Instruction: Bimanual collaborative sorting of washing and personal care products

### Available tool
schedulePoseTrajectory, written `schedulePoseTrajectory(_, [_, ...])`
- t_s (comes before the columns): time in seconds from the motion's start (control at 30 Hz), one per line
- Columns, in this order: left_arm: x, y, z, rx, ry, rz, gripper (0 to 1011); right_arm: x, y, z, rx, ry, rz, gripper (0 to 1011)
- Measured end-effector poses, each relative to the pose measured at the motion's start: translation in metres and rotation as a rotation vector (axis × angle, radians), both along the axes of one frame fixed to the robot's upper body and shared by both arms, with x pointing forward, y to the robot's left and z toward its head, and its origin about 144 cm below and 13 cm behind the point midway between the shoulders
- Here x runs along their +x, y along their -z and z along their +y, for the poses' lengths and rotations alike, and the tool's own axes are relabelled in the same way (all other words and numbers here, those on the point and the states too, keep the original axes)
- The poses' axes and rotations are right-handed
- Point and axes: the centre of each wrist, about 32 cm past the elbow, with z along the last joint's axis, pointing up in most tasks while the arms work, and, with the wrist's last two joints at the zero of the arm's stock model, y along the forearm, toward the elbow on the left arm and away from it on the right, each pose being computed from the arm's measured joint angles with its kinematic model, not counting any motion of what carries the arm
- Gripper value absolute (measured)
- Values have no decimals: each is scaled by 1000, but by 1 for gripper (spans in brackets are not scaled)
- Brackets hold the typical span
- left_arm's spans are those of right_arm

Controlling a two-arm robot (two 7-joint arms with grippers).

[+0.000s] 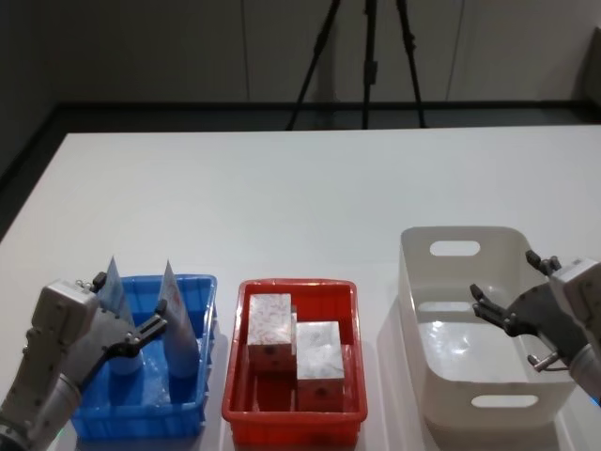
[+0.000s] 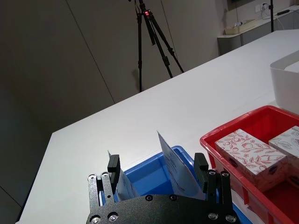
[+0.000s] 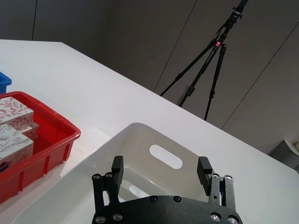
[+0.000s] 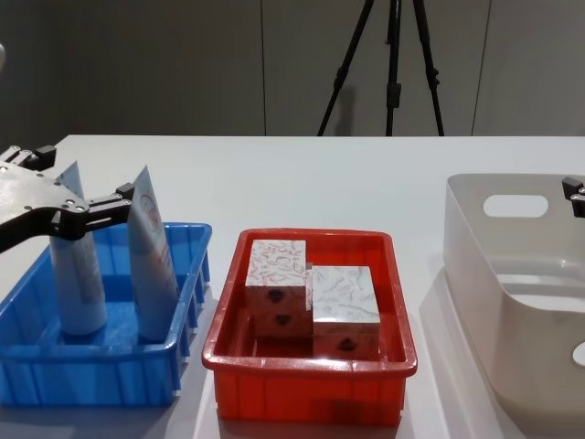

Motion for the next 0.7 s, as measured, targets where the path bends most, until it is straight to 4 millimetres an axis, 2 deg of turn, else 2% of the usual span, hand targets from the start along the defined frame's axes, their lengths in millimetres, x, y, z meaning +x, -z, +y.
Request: schedulePoseTrajectory(0.7, [0, 0, 0, 0, 0, 0, 1001, 0, 0, 0, 0, 0, 0, 1001])
